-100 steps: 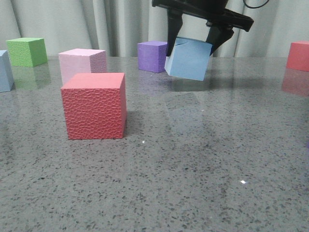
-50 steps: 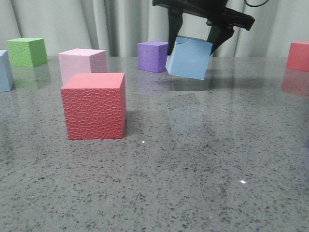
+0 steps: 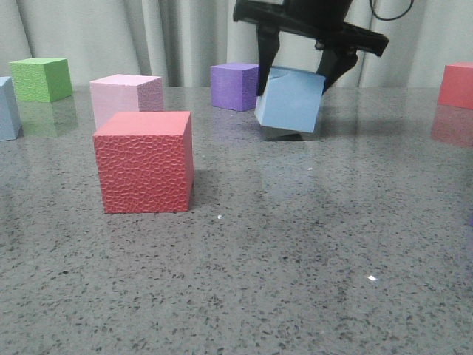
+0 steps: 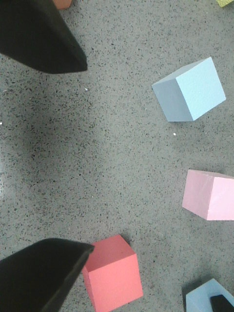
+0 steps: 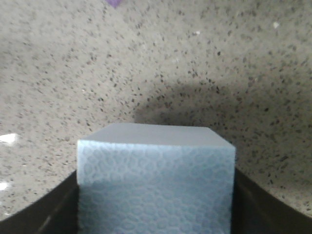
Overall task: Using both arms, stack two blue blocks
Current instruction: 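Carry the light blue cube toward the center and lower it onto the table, then open the right gripper and raise it away from the cube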
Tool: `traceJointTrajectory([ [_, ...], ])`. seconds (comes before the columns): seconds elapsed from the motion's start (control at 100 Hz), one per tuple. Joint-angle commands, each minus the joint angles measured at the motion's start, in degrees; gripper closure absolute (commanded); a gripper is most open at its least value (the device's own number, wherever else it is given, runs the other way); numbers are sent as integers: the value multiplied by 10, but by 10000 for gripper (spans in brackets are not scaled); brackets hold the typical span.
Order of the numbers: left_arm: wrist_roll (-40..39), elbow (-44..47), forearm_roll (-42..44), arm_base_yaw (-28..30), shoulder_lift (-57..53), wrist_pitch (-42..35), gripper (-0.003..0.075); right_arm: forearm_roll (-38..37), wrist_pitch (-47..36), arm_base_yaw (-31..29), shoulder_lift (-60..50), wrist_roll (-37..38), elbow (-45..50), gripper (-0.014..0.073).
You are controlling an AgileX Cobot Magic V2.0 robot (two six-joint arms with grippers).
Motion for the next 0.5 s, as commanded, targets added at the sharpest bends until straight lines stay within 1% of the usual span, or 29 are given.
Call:
traceJointTrajectory([
  [0.0, 0, -19, -10, -3, 2, -35, 68, 0, -8, -1, -28, -1, -18, 335],
  [0.08, 0, -19, -10, -3, 2, -35, 68, 0, -9, -1, -28, -1, -19, 319],
  [0.15, 0, -19, -10, -3, 2, -35, 68, 0, -10, -1, -28, -1, -20, 258],
  [0.16, 0, -19, -10, -3, 2, -35, 68, 0, -10, -1, -28, -1, -20, 233],
  [0.17, 0, -19, -10, -3, 2, -35, 68, 0, -10, -1, -28, -1, -20, 233],
  [0.22, 0, -19, -10, -3, 2, -35, 68, 0, -12, -1, -28, -1, -20, 166],
  [0.32, 0, -19, -10, -3, 2, -35, 68, 0, -12, -1, -28, -1, -20, 8],
  [0.36, 0, -19, -10, -3, 2, -35, 68, 0, -12, -1, -28, -1, -20, -39],
  [0.37, 0, -19, -10, -3, 2, -35, 68, 0, -12, -1, -28, -1, -20, -64],
  [0.39, 0, -19, -10, -3, 2, -35, 68, 0, -12, -1, -28, -1, -20, -76],
  [0.49, 0, -19, -10, -3, 2, -35, 68, 0, -11, -1, -28, -1, -20, -52],
])
